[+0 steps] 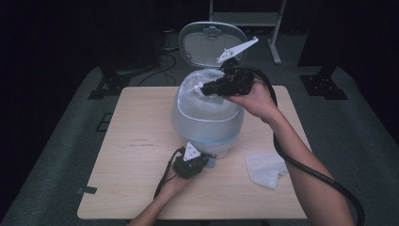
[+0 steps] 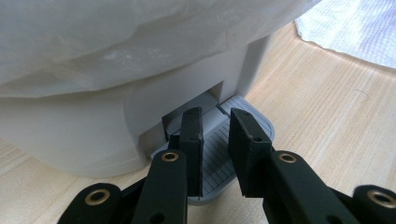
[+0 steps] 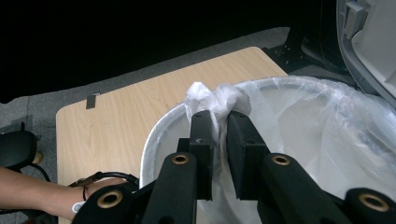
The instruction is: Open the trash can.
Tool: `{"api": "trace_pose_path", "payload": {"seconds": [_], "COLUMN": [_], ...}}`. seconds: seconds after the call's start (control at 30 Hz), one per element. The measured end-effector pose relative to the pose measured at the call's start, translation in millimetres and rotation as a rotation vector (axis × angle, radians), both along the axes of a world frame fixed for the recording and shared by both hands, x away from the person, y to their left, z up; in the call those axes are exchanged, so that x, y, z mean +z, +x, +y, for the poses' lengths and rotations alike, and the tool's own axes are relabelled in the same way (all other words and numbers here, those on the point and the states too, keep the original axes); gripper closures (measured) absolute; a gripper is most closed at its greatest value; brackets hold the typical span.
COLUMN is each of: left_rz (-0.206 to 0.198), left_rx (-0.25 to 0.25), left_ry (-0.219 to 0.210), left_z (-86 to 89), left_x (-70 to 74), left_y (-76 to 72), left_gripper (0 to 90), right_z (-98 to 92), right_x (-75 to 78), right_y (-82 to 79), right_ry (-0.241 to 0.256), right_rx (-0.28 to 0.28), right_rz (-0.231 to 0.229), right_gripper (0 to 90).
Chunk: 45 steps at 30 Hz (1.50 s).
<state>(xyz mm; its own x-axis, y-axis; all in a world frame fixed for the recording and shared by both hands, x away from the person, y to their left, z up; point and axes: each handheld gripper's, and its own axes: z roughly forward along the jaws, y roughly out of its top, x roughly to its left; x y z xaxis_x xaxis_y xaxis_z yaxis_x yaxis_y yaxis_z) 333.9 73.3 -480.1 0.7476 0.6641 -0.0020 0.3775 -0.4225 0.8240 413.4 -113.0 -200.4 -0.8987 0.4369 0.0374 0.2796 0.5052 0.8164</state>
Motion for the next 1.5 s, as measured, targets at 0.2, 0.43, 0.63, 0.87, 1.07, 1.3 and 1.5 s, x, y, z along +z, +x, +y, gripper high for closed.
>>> {"api": "trace_pose_path", "payload": {"seconds": [0.2, 0.43, 0.63, 0.87, 1.07, 1.3, 1.5], "left_rz": [0.002, 0.0, 0.001, 0.001, 0.0, -0.001, -0.001], "left_rx": [-0.001, -0.001, 0.0, -0.001, -0.001, -0.001, -0.001], "left_ry": [-0.002, 0.0, -0.001, -0.001, 0.001, 0.001, 0.002], "left_z": [0.2, 0.0, 0.0, 0.1, 0.0, 0.0, 0.0], "left_x": [0.0, 0.0, 0.0, 0.0, 0.0, 0.0, 0.0], "left_y": [0.2, 0.0, 0.0, 0.1, 0.0, 0.0, -0.1], "left_gripper": [75.1, 75.1, 75.1, 75.1, 75.1, 75.2, 75.2], "right_z": [-3.6, -6.5, -7.6, -13.4, -23.1, -36.4, -46.3], "right_x": [0.0, 0.5, -3.0, -4.4, -3.8, -2.4, 0.2], "right_y": [0.0, -0.1, 1.7, -0.9, -6.1, -11.6, -17.0], "right_ry": [0.0, 0.006, 0.006, 0.009, 0.015, 0.028, 0.045], "right_rx": [-0.008, -0.025, -0.023, -0.023, -0.029, -0.039, -0.041], "right_rz": [0.006, 0.016, 0.035, 0.035, 0.032, 0.024, 0.016], "right_gripper": [76.9, 69.2, 65.0, 64.7, 64.6, 64.1, 63.5]}}
